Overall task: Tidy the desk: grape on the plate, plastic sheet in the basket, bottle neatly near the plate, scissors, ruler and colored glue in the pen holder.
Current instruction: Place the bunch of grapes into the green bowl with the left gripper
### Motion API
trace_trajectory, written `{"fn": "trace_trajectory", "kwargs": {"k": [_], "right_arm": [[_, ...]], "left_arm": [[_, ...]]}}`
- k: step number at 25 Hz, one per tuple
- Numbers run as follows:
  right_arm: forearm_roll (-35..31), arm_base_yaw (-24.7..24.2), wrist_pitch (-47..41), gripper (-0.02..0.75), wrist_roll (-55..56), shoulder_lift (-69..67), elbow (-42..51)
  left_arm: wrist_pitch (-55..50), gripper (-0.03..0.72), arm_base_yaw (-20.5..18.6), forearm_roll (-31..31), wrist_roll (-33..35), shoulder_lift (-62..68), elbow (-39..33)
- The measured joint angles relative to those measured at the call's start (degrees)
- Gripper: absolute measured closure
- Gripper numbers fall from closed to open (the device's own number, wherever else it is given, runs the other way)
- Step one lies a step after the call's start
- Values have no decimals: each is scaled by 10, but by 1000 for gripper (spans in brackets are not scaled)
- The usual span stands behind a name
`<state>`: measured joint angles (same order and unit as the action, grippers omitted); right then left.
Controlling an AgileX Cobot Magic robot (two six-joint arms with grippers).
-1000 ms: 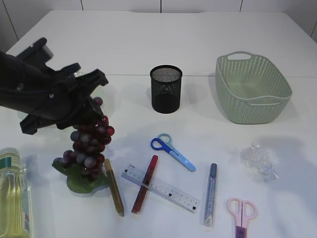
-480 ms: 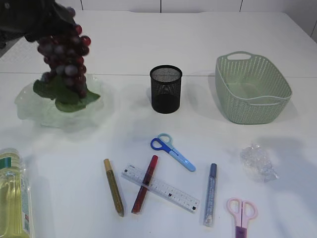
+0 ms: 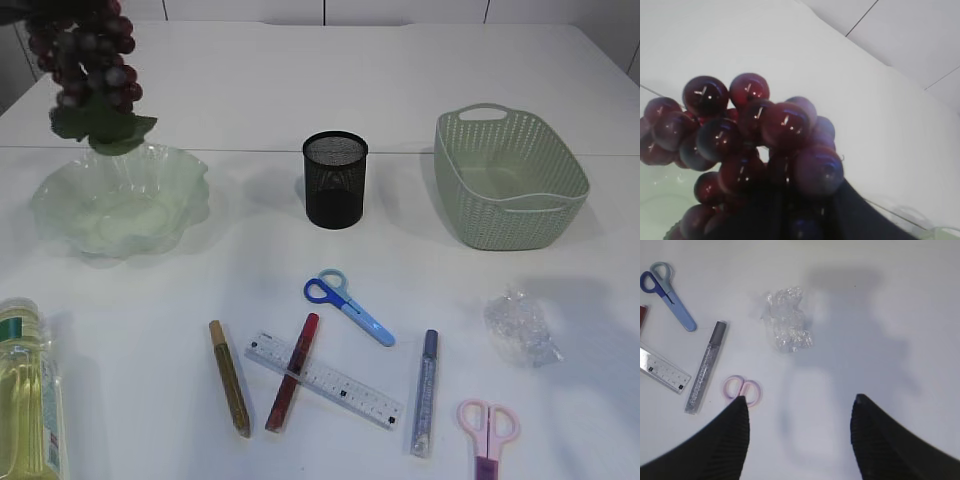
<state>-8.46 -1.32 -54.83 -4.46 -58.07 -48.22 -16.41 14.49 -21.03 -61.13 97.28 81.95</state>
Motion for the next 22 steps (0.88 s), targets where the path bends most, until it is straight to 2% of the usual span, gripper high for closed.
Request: {"fn": "trace_trajectory", "kwargs": {"k": [4, 11, 14, 17, 20, 22], "right_arm": [[-1, 0, -1, 240, 0, -3, 0], [-1, 0, -2, 241, 0, -22, 0], [-3, 0, -2, 241, 0, -23, 0], [-4, 0, -2, 241, 0, -23, 0], [-4, 0, -2, 241, 0, -23, 0], [-4, 0, -2, 241, 0, -23, 0]], "left_arm": [[7, 566, -8, -1, 0, 73, 24], [16, 566, -13, -16, 0, 153, 24], [9, 534, -13, -29, 0, 163, 24], [-7, 379, -13, -31, 0, 163, 25], [-34, 168, -13, -32, 0, 163, 25], [-54, 109, -13, -32, 0, 157, 26]]}}
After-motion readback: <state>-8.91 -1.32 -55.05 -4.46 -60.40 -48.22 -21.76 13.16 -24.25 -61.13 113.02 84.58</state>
